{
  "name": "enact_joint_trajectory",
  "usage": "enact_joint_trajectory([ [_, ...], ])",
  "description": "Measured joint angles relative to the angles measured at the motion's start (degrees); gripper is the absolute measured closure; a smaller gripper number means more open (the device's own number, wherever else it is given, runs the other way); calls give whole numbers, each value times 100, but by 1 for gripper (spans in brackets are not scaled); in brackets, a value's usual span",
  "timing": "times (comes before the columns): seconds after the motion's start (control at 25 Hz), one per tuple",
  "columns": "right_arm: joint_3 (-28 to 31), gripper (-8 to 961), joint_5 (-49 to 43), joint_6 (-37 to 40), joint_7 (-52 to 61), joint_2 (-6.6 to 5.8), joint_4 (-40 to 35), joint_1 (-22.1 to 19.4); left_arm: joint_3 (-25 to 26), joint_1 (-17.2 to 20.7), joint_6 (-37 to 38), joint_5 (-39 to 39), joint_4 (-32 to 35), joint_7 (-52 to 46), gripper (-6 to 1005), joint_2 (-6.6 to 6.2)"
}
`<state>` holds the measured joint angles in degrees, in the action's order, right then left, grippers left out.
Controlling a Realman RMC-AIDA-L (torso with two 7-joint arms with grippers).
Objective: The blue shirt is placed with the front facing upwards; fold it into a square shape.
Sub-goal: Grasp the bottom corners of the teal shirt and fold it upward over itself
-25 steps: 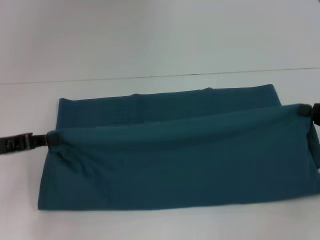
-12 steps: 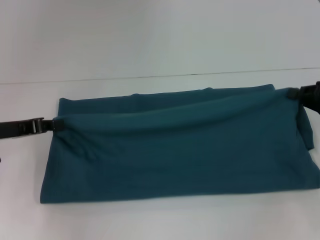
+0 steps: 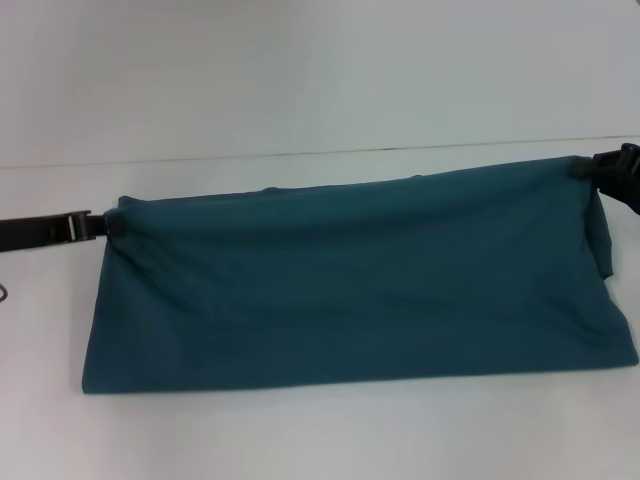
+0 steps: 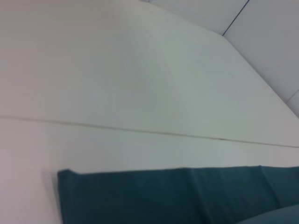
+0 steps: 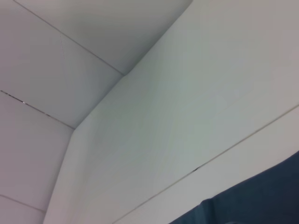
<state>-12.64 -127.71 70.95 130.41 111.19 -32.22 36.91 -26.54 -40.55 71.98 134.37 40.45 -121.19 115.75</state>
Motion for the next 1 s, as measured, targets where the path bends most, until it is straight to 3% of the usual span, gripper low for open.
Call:
enact_joint_trajectory([
  [0.72,-229,911,45,-982,-36,110,168,294,-615,-540,-1221,2,-523,36,940,-88],
  [1.0,-272,911,376,-1723,-376,149,625,383,-685,-544,-1869,-52,-719,218,941,23],
])
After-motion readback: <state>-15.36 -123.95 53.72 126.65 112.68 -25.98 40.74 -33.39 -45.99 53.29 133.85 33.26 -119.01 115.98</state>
